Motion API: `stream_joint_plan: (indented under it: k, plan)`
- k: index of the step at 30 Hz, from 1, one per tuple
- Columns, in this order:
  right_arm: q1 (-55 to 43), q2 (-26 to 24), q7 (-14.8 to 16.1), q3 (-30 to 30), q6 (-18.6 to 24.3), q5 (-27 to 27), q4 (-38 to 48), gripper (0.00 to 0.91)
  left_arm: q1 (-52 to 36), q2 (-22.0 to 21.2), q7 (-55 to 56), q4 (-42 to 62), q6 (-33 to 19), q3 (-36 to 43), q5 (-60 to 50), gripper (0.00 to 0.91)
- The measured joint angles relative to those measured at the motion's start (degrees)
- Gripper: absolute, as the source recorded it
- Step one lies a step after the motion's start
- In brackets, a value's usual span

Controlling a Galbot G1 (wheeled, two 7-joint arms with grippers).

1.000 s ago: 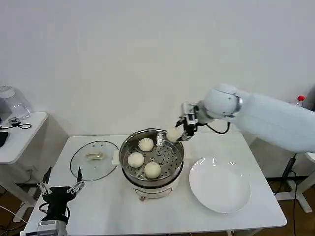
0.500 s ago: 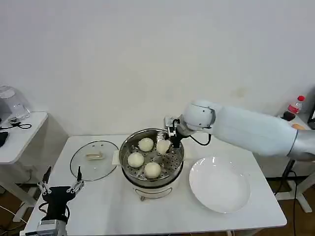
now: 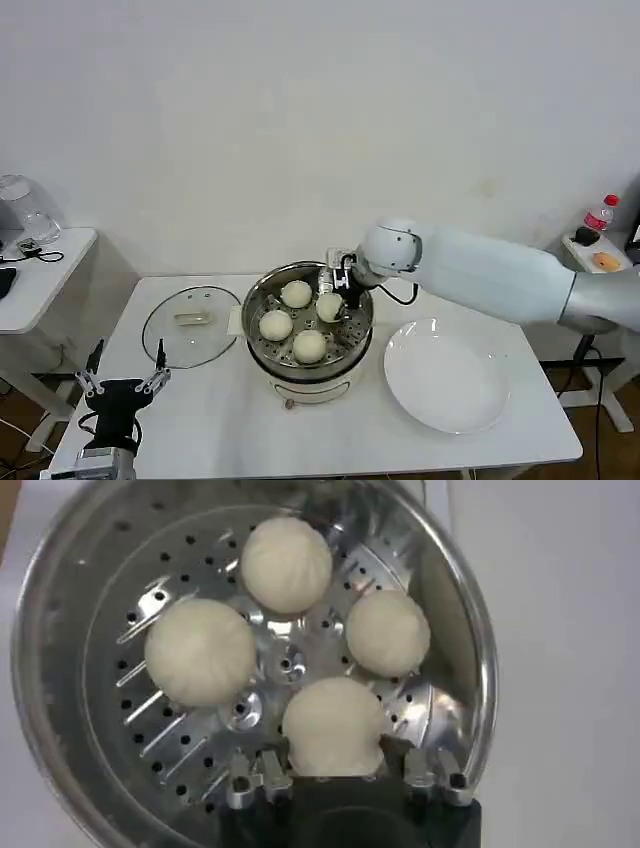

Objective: Take steamed baozi put them in steamer then cover it.

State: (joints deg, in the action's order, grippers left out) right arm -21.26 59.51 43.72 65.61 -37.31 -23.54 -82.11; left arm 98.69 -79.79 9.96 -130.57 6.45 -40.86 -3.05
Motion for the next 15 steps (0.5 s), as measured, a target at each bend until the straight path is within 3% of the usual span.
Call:
stream_joint_plan:
  k: [2,4,15]
  plan:
    - [0.2,0.1,0.0,0.0,0.0,0.0,0.2,0.655,0.0,0.0,0.0,0.0,0.0,0.0,0.0,0.907]
    - [0.4,0.1,0.1,0.0,0.0,0.1,0.2,0.907,0.0,0.0,0.0,0.0,0.0,0.0,0.0,0.907]
    - [-0.2,-1.2,0.0,-1.5,-0.4,0.6,-1.0,0.907,-0.1,-0.1,0.0,0.2,0.0,0.2,0.0,0.907]
